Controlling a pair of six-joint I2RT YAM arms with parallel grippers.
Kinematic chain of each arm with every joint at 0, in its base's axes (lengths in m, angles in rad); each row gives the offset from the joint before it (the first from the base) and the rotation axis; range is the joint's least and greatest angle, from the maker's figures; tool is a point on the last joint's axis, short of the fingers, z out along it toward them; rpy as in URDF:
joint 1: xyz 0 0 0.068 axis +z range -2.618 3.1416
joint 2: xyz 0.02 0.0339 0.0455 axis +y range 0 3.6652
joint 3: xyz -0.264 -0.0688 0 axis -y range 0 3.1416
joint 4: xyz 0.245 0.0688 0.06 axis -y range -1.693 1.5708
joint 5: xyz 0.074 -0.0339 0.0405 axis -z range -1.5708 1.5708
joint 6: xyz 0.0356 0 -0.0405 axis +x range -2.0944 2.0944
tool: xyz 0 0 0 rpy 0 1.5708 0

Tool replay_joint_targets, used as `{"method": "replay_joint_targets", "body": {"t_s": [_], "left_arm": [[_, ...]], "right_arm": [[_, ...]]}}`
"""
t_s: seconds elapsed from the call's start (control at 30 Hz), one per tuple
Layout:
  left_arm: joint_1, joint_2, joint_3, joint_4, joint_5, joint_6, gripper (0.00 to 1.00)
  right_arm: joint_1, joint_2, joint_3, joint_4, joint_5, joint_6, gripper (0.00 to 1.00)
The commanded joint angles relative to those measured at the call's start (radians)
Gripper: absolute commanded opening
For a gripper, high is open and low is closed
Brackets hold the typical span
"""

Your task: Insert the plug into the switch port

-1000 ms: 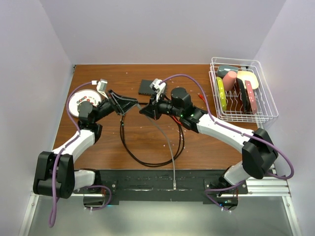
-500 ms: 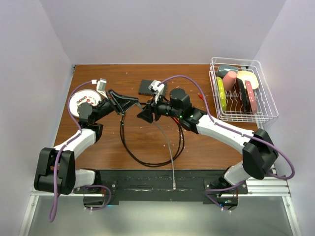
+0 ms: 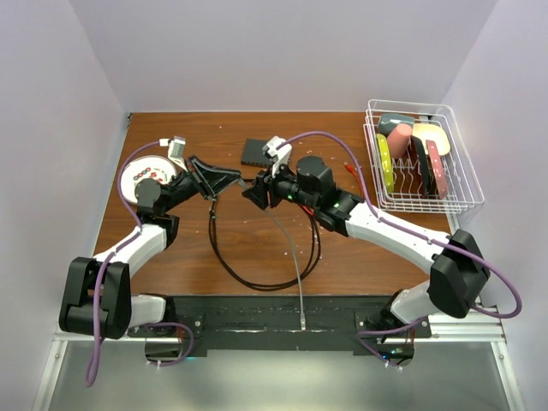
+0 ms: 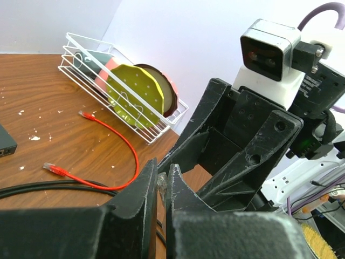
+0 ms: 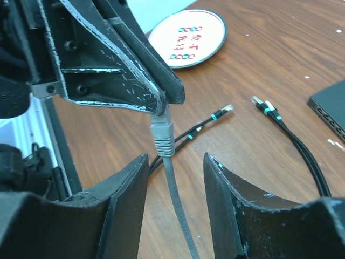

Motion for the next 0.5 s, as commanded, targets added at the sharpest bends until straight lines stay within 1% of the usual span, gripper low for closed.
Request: {"method": "replay_joint_targets", "body": {"t_s": [0.0,0.2,0.27,0.4,0.47], "left_arm": [[-0.002,0.0,0.041,-0.042,-0.024,0.021,0.0],[-0.002,-0.023,0.078,-0.239,-0.087,0.083,0.0],[-0.002,-0.032,0.089,-0.3,-0.104,0.116,0.0],[-0.002,-0.039,0.089,-0.319,-0.121,0.128,0.0],[-0.002,-0.041,0.089,-0.32,-0.121,0.128,0.0]], "right_arm": [[0.037,-0.027,0.049,-0.009,0.118,-0.04,0.47],[0.087,0.012,0.089,-0.037,0.229,-0.074,0.45],[0.1,0.024,0.094,-0.032,0.261,-0.074,0.4],[0.107,0.055,0.12,-0.034,0.3,-0.075,0.39],[0.11,0.073,0.134,-0.046,0.312,-0.077,0.36]]}}
